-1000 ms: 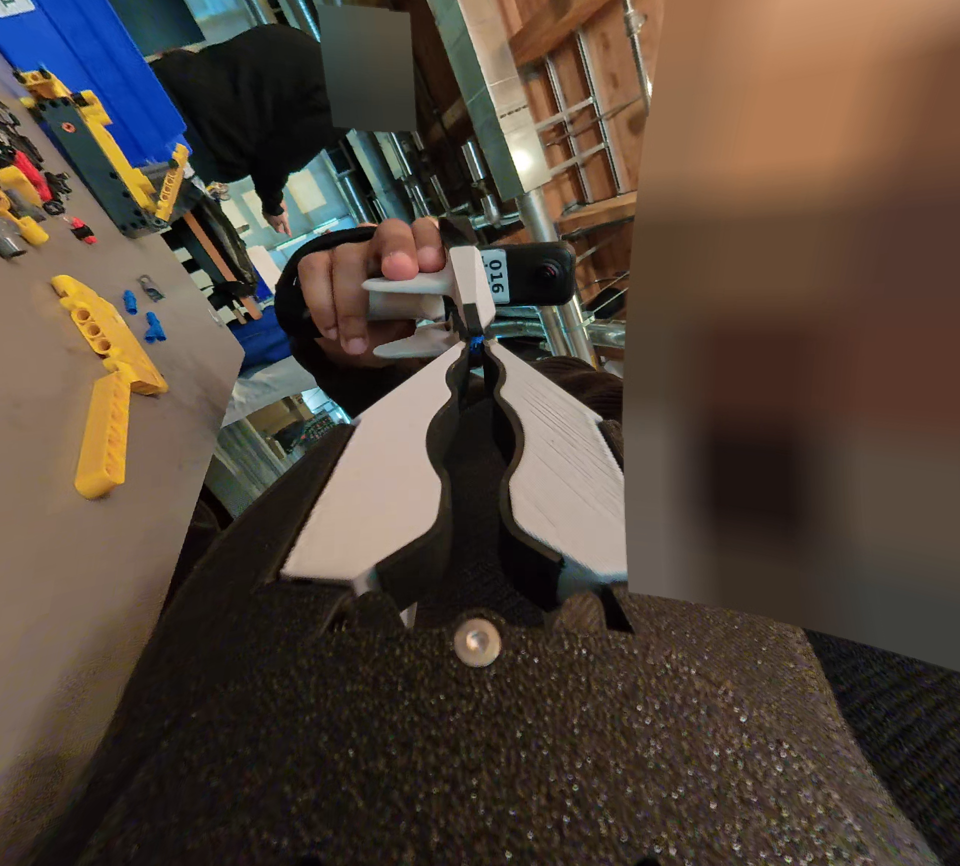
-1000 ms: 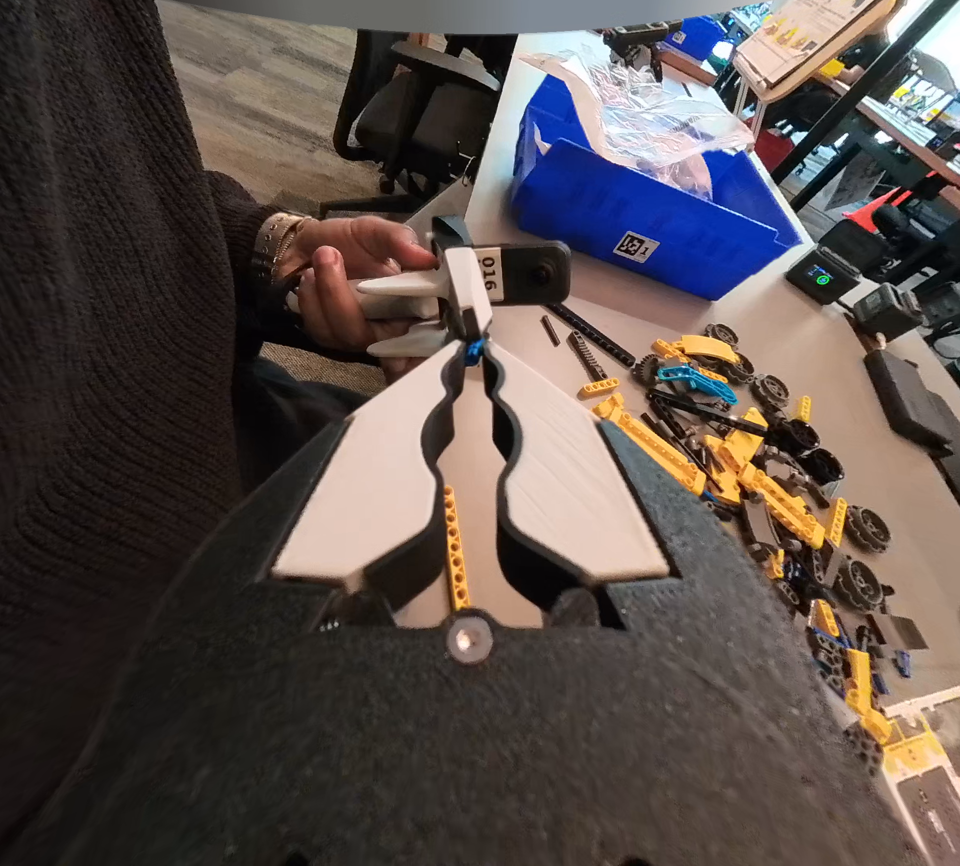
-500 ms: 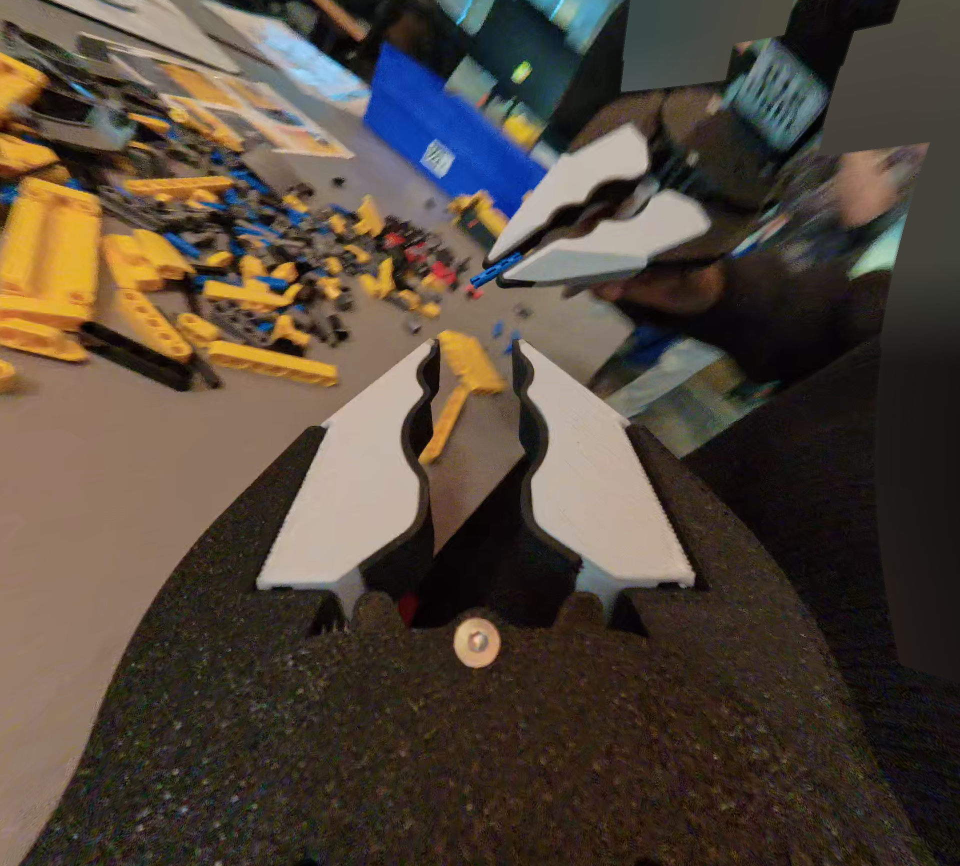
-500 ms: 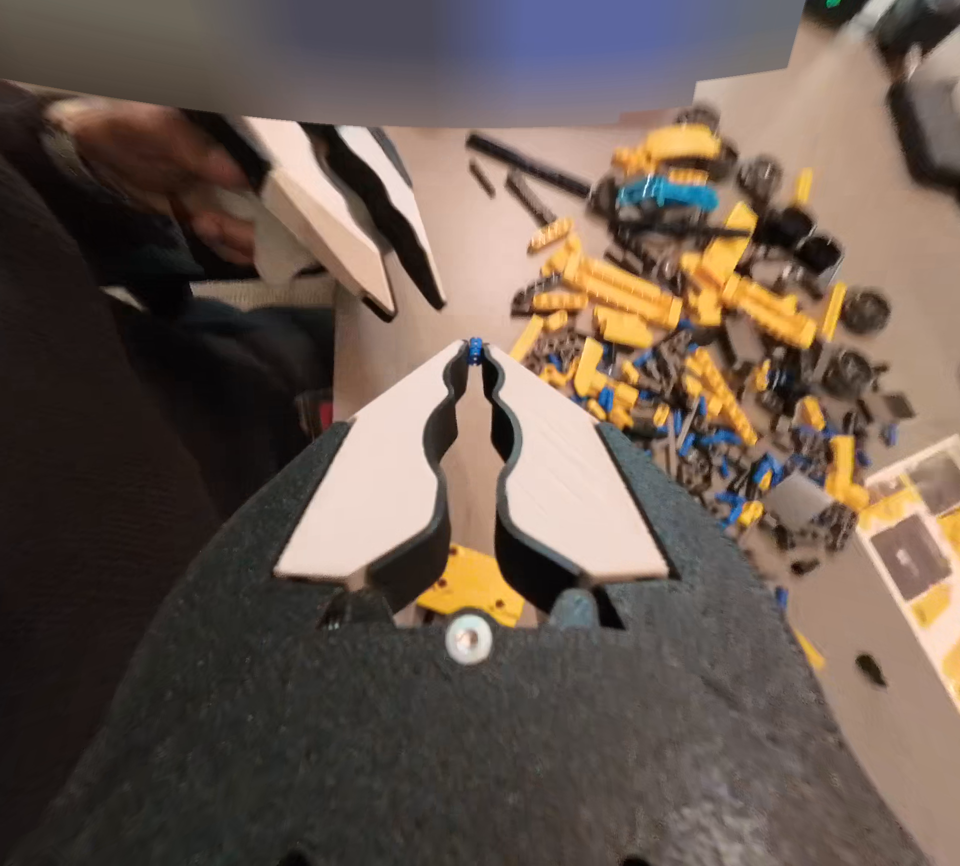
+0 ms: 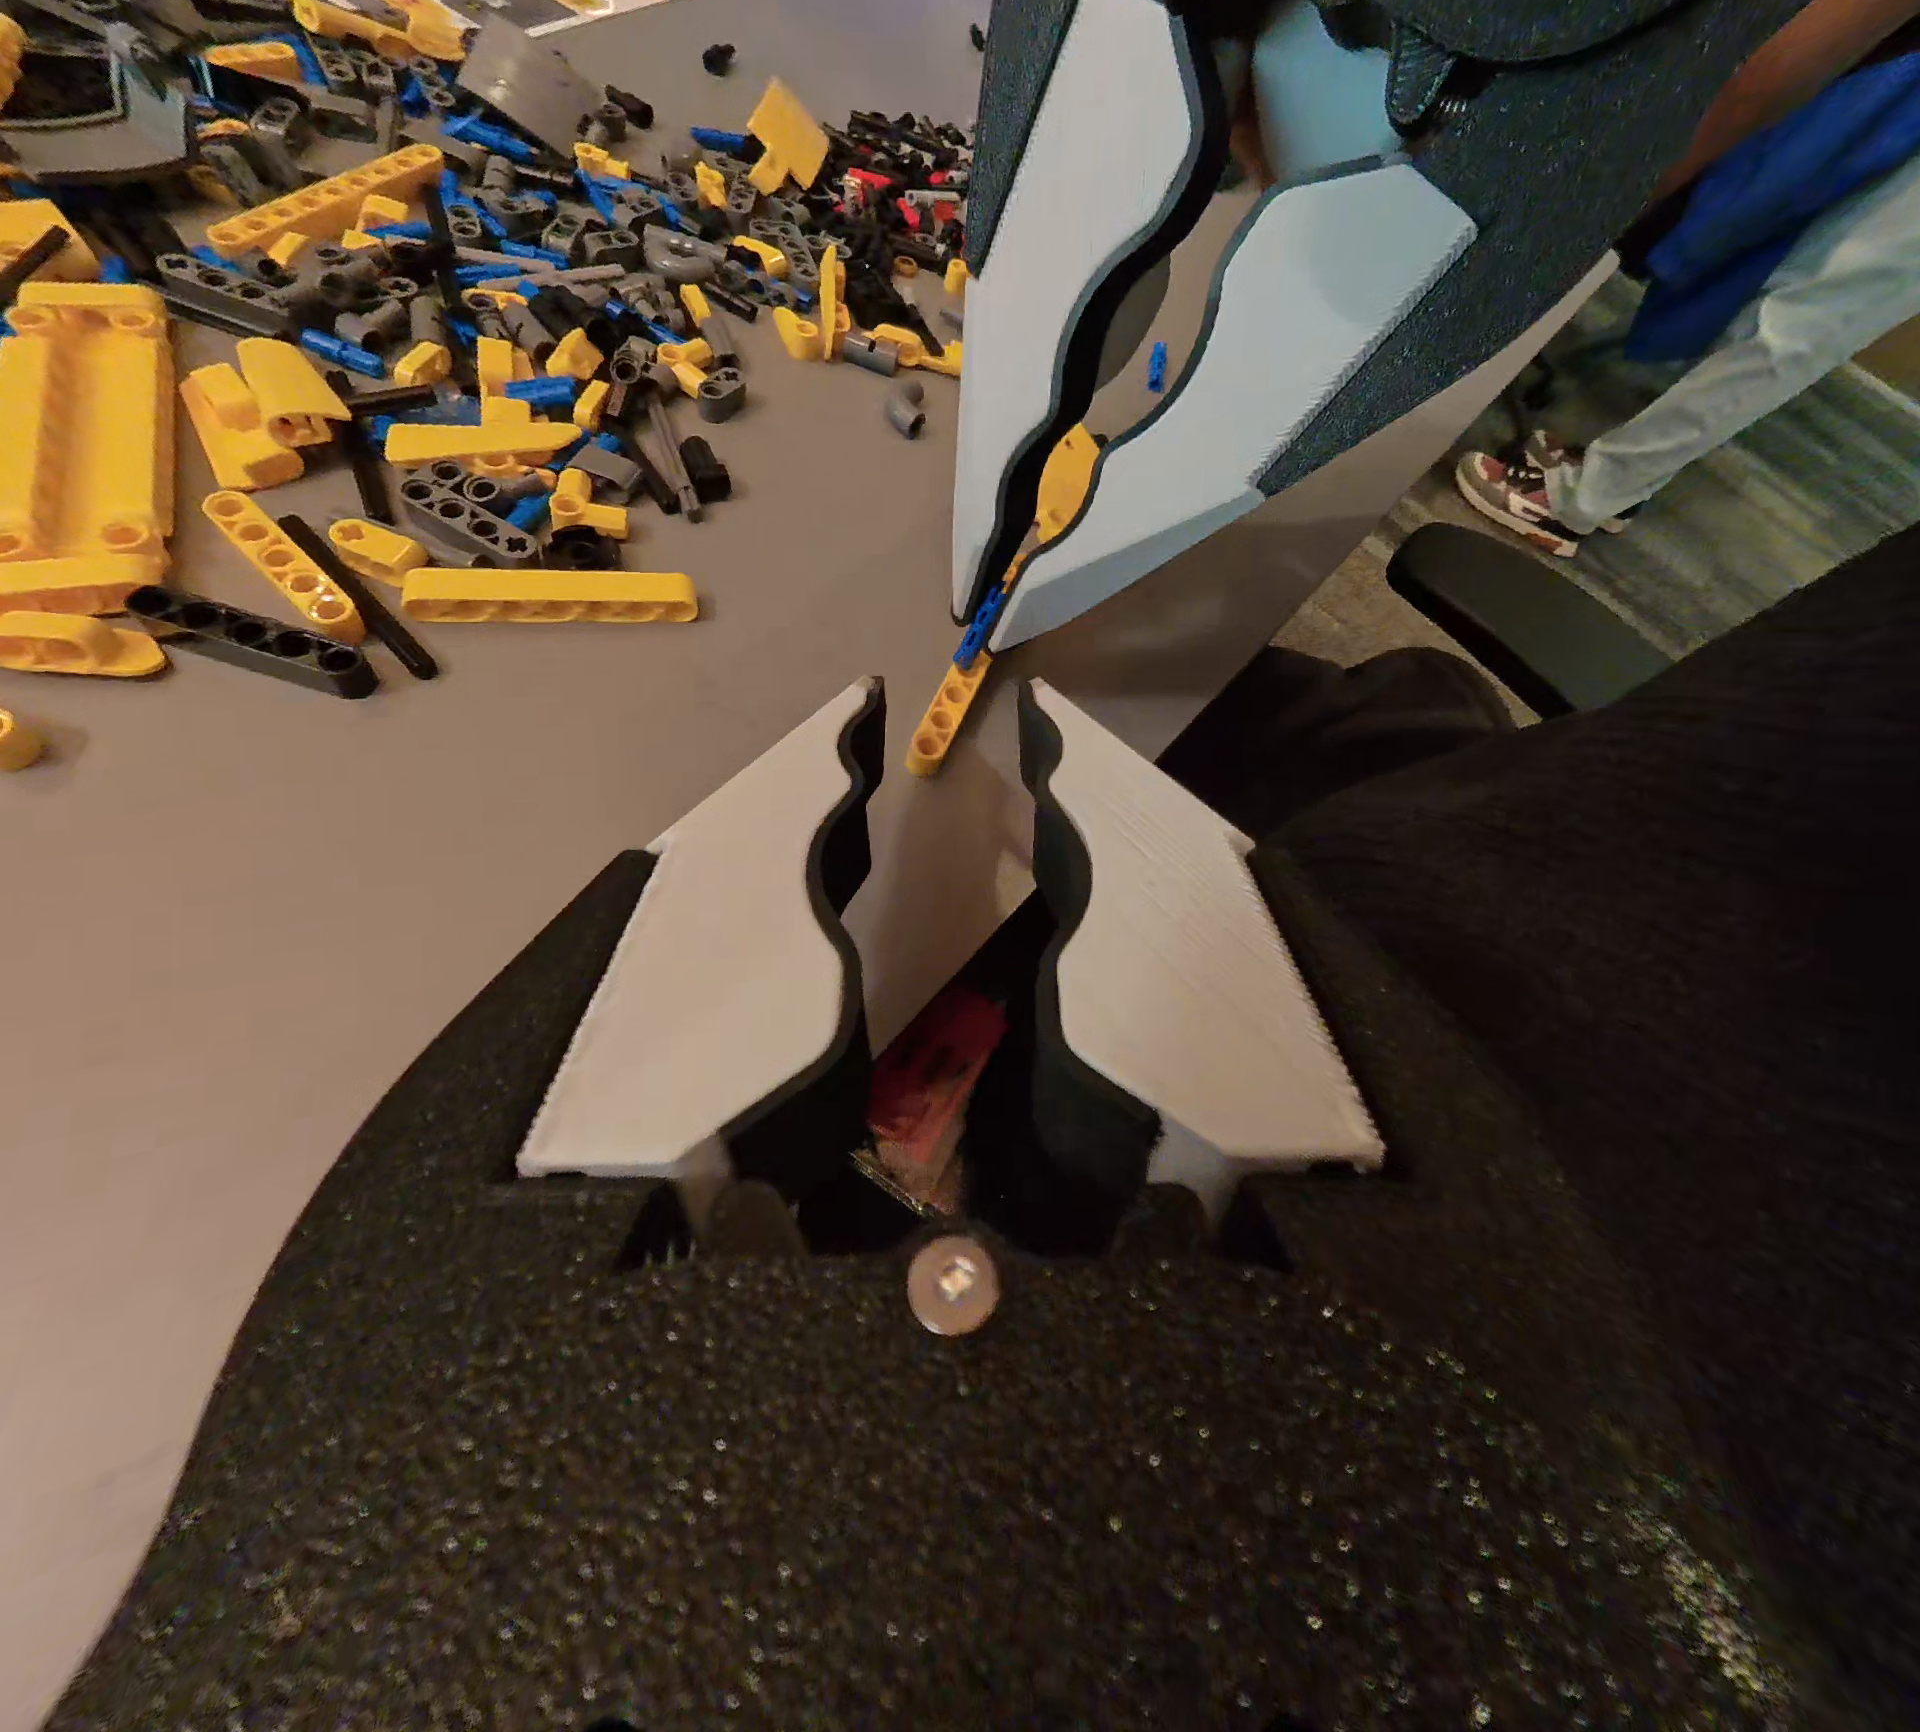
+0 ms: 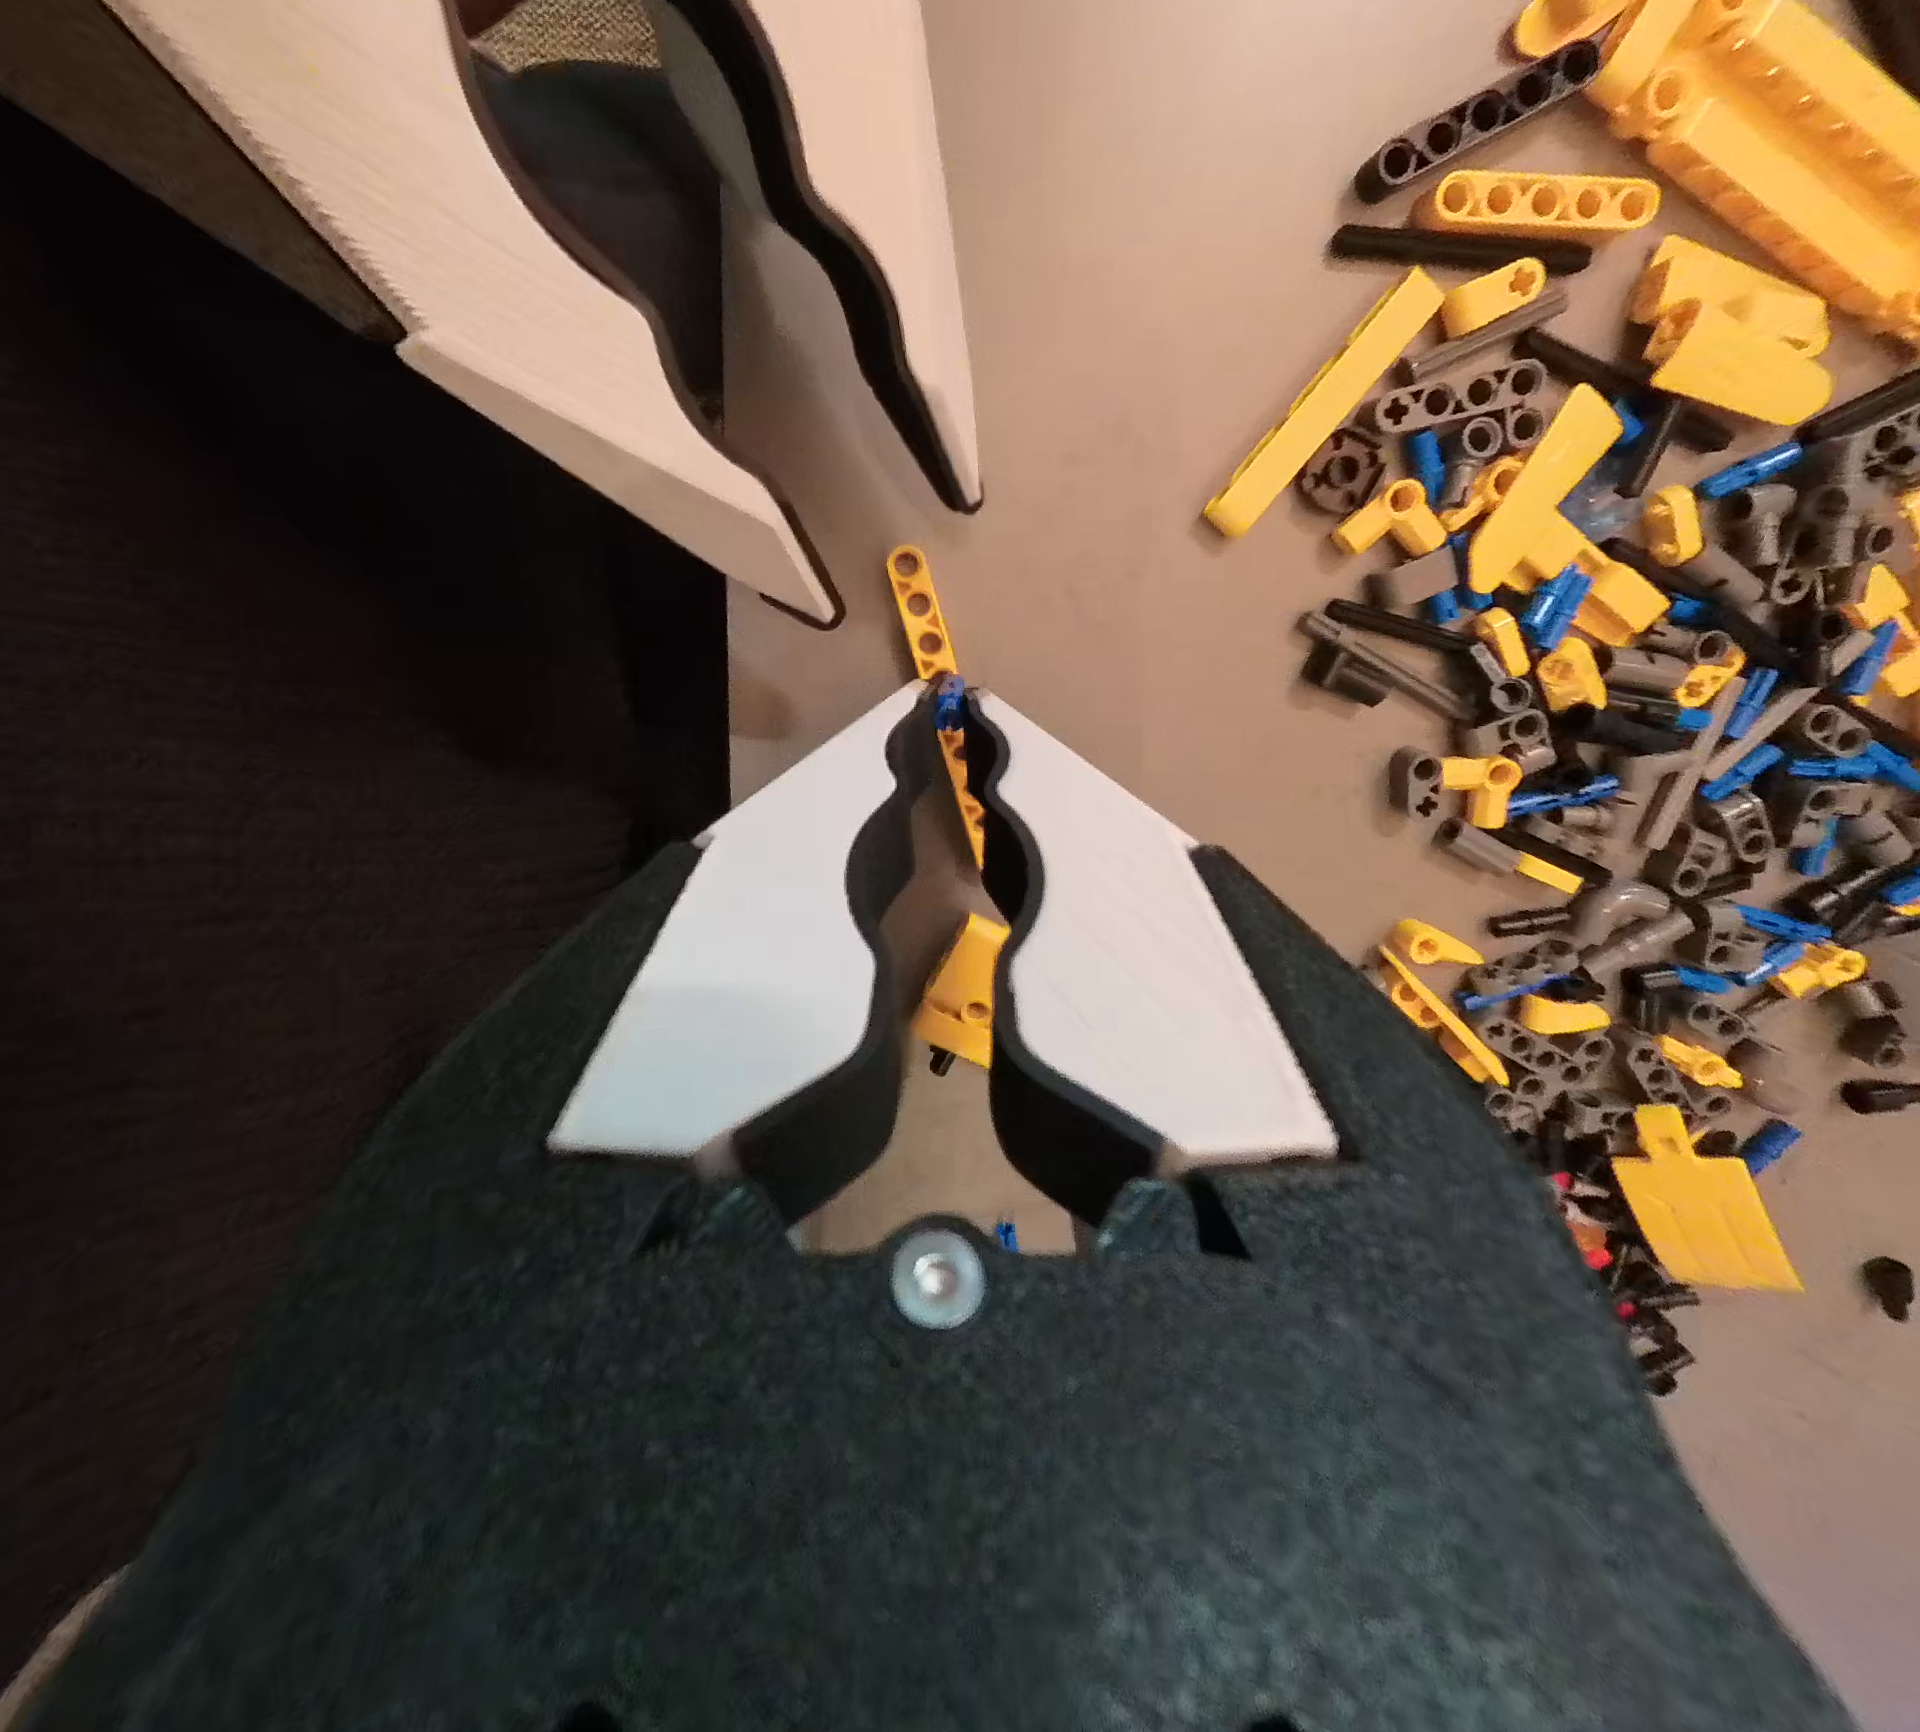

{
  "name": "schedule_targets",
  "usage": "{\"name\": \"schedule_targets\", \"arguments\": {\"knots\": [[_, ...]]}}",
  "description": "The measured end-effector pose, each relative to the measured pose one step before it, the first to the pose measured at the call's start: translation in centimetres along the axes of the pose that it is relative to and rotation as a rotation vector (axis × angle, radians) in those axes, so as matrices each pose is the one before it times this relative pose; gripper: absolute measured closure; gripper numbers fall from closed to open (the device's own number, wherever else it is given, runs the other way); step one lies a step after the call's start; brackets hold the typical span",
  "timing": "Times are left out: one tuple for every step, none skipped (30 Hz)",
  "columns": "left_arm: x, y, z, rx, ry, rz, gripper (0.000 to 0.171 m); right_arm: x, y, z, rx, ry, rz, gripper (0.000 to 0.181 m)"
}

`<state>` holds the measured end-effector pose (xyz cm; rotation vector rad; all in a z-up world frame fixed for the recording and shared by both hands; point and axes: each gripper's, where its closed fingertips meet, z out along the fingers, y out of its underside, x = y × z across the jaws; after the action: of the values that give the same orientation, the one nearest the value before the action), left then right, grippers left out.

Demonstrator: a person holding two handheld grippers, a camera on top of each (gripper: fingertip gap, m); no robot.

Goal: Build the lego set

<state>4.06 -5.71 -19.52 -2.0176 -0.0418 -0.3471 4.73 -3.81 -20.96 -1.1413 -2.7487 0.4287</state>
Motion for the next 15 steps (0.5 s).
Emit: {"name": "schedule_targets", "arguments": {"knots": [[0.032,0.084,0.065,-0.00421,0.0051,-0.0042,0.146,0.018,-0.087,0.002,-0.0024,-0.0036,-0.0008,0.178],[0.047,0.123,0.077,-0.0063,0.003,0.0,0.146,0.006,-0.017,0.014,-0.0051,-0.003,-0.0007,0.178],[0.018,0.12,0.083,-0.00622,-0.0005,0.0029,0.146,-0.046,-0.024,0.007,-0.0043,-0.0051,-0.0005,0.178],[-0.019,0.104,0.098,-0.00488,-0.004,0.004,0.147,-0.069,-0.033,0.014,-0.0027,-0.0046,-0.0005,0.178],[-0.032,0.114,0.092,-0.0057,-0.005,0.004,0.147,-0.034,0.027,0.027,-0.0062,-0.0025,0.0009,0.178],[-0.018,0.121,0.093,-0.00575,-0.0035,0.0033,0.147,-0.015,0.03,0.039,-0.0052,-0.0023,0.0007,0.178],[-0.012,0.02,0.063,-0.00077,-0.0023,0.0019,0.147,0.012,-0.022,0.025,-0.0009,-0.0011,0.0001,0.178],[-0.011,-0.023,0.023,0.00236,-0.0013,0.0001,0.148,0.02,-0.051,0.018,0.0013,-0.002,0.0042,0.178],[-0.05,-0.008,0.009,0.00194,-0.0026,-0.0013,0.149,0.006,-0.011,0.008,-0.0015,-0.0044,0.0075,0.178],[-0.093,-0.018,-0.007,0.0024,-0.0036,-0.004,0.151,0.012,0.003,0.0,-0.0026,-0.0039,0.0057,0.178],[-0.087,-0.026,-0.009,0.00213,-0.0011,-0.0054,0.152,0.001,0.008,0.003,-0.001,-0.0027,0.0056,0.178],[-0.052,0.001,-0.02,0.00088,0.0003,-0.0034,0.154,0.008,0.013,-0.005,-0.0029,-0.0025,0.0079,0.178],[-0.031,0.002,-0.011,0.00032,-0.0001,-0.0016,0.155,0.015,0.046,-0.001,-0.0053,-0.0012,0.0065,0.178],[-0.016,0.016,0.001,-0.00053,-0.0011,-0.0002,0.155,0.0,0.054,-0.006,-0.0068,0.0004,0.0037,0.177],[-0.012,0.006,0.006,-0.00091,-0.0027,0.0019,0.156,0.021,0.053,0.003,-0.007,0.0006,0.0043,0.177]]}}
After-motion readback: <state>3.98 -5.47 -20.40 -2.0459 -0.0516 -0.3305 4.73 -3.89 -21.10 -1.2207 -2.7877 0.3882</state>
